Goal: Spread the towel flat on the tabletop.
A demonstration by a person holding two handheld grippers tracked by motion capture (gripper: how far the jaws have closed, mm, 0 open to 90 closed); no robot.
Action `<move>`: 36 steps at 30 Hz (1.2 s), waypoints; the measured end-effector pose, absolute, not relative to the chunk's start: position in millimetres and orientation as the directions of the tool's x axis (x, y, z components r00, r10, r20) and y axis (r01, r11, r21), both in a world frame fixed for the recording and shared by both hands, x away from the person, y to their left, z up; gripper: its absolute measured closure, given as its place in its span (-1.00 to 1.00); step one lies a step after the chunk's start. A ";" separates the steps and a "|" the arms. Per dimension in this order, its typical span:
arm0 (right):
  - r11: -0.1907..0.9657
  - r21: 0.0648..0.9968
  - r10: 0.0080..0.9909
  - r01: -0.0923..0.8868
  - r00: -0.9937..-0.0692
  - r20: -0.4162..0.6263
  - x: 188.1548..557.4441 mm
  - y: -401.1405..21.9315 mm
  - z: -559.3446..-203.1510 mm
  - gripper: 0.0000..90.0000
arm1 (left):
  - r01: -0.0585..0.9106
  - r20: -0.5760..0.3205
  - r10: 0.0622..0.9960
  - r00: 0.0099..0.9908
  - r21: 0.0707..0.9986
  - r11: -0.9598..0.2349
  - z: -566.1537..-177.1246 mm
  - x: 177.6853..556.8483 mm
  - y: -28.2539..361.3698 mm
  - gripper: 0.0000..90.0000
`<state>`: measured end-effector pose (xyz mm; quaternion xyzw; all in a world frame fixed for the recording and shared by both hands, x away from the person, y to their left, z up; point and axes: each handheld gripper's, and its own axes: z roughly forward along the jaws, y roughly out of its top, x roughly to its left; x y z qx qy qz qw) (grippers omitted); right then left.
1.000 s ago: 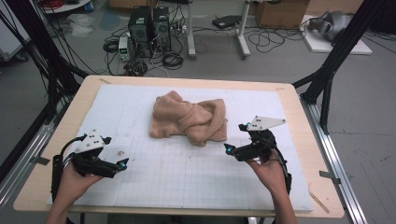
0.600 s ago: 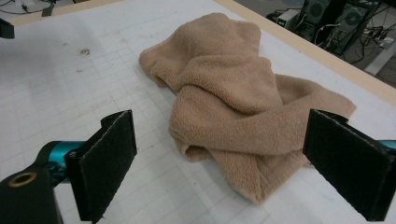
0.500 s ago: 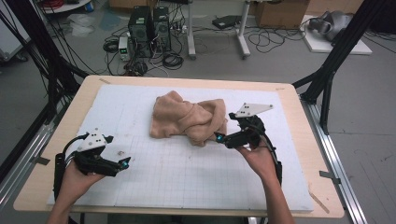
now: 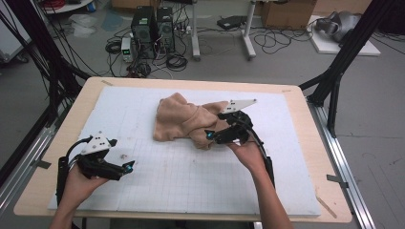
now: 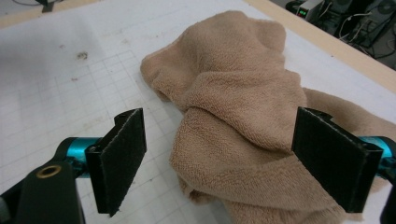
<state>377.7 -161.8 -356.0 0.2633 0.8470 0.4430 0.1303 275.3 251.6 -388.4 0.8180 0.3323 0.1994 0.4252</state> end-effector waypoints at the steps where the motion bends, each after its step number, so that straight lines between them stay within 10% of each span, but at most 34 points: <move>1: 0.474 0.815 0.561 0.333 -0.828 0.013 379.5 -159.6 -358.1 -0.62 | 0.372 0.046 0.713 0.700 0.829 -0.418 -388.5 275.6 252.1 -0.96; 20: 0.616 0.685 0.531 0.389 -0.847 0.003 406.6 -124.7 -405.0 0.38 | 0.380 0.036 0.719 0.694 0.830 -0.409 -392.0 280.8 249.3 -0.94; 26: 0.602 0.696 0.522 0.392 -0.852 0.028 406.9 -128.7 -408.0 0.84 | 0.385 -0.004 0.695 0.719 0.835 -0.394 -393.3 283.4 245.6 -0.64; 36: 0.568 0.757 0.490 0.323 -0.872 0.004 385.9 -144.6 -377.3 0.88 | 0.374 -0.023 0.685 0.728 0.851 -0.370 -388.9 284.4 241.0 -0.47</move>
